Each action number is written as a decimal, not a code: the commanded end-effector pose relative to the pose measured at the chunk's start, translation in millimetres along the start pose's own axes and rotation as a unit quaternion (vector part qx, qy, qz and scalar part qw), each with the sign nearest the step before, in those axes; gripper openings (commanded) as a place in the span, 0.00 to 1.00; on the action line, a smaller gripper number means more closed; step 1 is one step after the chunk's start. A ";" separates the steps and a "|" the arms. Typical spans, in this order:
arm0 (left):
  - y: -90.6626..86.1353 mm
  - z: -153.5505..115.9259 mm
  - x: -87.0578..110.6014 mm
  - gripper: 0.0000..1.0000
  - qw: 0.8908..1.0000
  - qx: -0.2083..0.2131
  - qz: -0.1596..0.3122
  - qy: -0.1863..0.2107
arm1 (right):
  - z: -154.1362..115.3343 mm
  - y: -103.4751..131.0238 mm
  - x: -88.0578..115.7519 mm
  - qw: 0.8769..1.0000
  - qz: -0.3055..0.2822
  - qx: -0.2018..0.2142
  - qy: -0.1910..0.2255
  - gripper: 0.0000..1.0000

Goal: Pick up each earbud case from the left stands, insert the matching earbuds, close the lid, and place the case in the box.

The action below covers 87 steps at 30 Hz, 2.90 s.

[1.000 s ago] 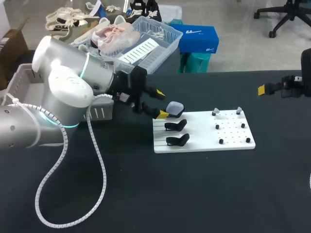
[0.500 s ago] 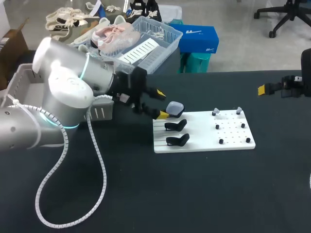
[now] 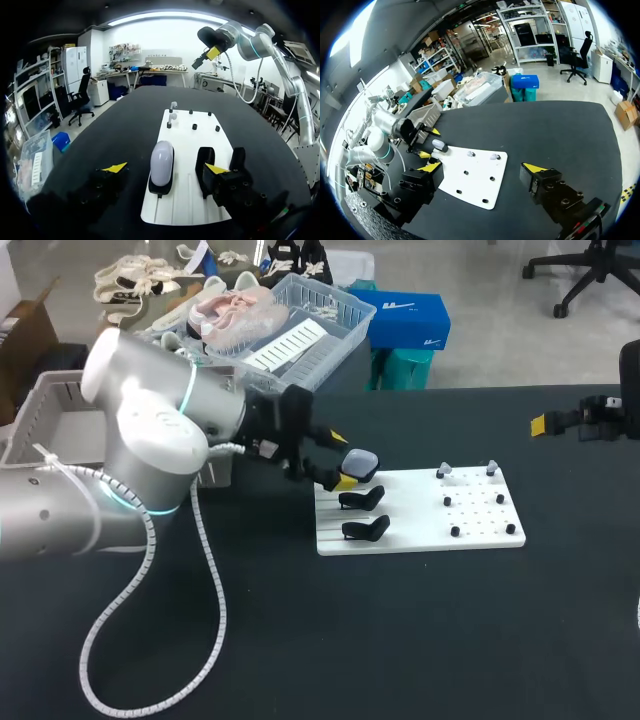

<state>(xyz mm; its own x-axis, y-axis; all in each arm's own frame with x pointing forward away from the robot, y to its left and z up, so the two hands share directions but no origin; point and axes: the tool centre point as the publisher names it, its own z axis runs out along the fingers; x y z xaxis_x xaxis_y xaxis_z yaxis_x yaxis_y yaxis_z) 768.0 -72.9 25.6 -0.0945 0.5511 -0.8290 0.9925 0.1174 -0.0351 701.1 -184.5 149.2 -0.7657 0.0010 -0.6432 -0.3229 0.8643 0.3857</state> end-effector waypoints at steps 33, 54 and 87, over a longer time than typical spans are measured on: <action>5.6 8.7 3.9 0.71 1.000 0.004 -0.008 -0.019 | 0.0 -0.3 0.3 1.000 0.000 0.000 0.000 1.00; 6.2 9.7 4.4 0.51 1.000 -0.006 -0.010 -0.019 | 0.0 -0.3 0.3 1.000 0.000 0.000 0.000 1.00; 3.5 10.1 5.4 0.32 1.000 -0.003 -0.011 -0.016 | 0.0 -0.3 0.3 1.000 0.000 0.000 0.000 1.00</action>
<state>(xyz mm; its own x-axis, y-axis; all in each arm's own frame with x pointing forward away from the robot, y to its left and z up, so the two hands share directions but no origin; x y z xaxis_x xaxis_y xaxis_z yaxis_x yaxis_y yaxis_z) 772.4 -77.1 16.3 -0.1131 0.5216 -0.8456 0.9898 0.1329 -0.0504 701.1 -184.5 149.2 -0.7657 0.0010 -0.6432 -0.3229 0.8643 0.3857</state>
